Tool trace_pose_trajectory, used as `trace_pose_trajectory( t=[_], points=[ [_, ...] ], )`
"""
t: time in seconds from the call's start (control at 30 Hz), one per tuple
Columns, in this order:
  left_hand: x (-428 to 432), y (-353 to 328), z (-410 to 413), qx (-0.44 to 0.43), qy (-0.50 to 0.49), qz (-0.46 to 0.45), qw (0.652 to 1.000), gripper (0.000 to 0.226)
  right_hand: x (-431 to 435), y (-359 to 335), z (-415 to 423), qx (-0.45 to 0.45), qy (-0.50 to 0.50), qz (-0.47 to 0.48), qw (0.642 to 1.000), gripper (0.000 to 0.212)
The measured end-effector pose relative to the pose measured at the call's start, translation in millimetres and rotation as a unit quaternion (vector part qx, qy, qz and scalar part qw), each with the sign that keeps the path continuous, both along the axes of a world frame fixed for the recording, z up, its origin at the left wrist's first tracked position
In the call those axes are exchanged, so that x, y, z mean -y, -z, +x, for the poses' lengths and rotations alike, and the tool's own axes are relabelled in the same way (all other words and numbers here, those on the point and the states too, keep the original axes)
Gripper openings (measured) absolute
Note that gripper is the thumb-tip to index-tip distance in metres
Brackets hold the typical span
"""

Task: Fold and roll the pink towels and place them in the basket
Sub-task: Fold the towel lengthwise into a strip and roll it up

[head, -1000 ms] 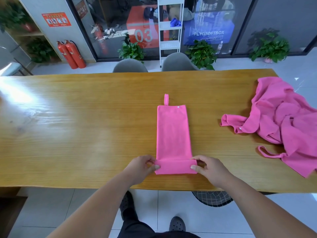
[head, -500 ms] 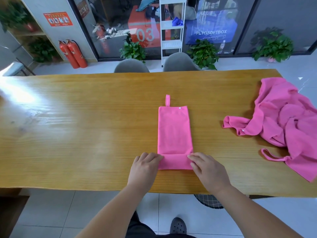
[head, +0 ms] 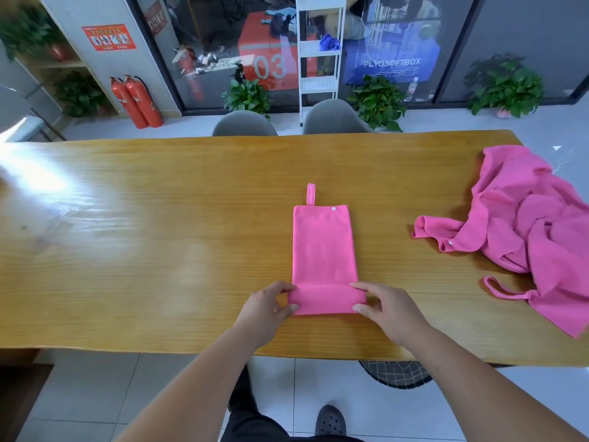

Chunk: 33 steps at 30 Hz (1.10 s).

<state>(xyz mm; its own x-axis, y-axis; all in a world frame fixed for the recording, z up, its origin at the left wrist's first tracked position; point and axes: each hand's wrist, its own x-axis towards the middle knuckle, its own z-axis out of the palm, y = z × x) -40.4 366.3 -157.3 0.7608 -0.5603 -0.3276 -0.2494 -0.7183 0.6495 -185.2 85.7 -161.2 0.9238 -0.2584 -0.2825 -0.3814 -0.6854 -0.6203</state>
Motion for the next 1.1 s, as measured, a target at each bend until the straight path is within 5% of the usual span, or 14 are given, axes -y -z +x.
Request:
trace_pose_trajectory(
  t=[0.2, 0.33, 0.43, 0.53, 0.67, 0.9, 1.1],
  points=[
    [-4, -1, 20, -0.063, 0.068, 0.068, 0.993, 0.038, 11, -6, 7, -0.051, -0.005, 0.092, 0.994, 0.042],
    [6, -3, 20, 0.05, 0.023, 0.093, 0.994, 0.049, 3, -11, 15, 0.006, 0.006, -0.07, 0.998, 0.039],
    [16, -6, 12, 0.159, 0.008, 0.07, 0.985, 0.03, -10, -14, 22, 0.051, -0.005, -0.17, 0.984, 0.025],
    [18, -3, 1, 0.211, 0.013, 0.06, 0.976, 0.022, -15, -14, 20, 0.043, -0.029, -0.201, 0.978, 0.033],
    [7, 5, -6, 0.195, 0.036, 0.049, 0.979, 0.043, -9, -12, 12, -0.001, -0.063, -0.184, 0.981, 0.057],
    [6, -12, 13, 0.069, 0.053, 0.078, 0.993, 0.043, 3, -11, 17, -0.069, -0.056, -0.085, 0.992, 0.055],
    [20, 0, 4, 0.235, 0.023, 0.025, 0.971, 0.015, -16, -13, 19, 0.063, -0.042, -0.197, 0.978, 0.03]
  ],
)
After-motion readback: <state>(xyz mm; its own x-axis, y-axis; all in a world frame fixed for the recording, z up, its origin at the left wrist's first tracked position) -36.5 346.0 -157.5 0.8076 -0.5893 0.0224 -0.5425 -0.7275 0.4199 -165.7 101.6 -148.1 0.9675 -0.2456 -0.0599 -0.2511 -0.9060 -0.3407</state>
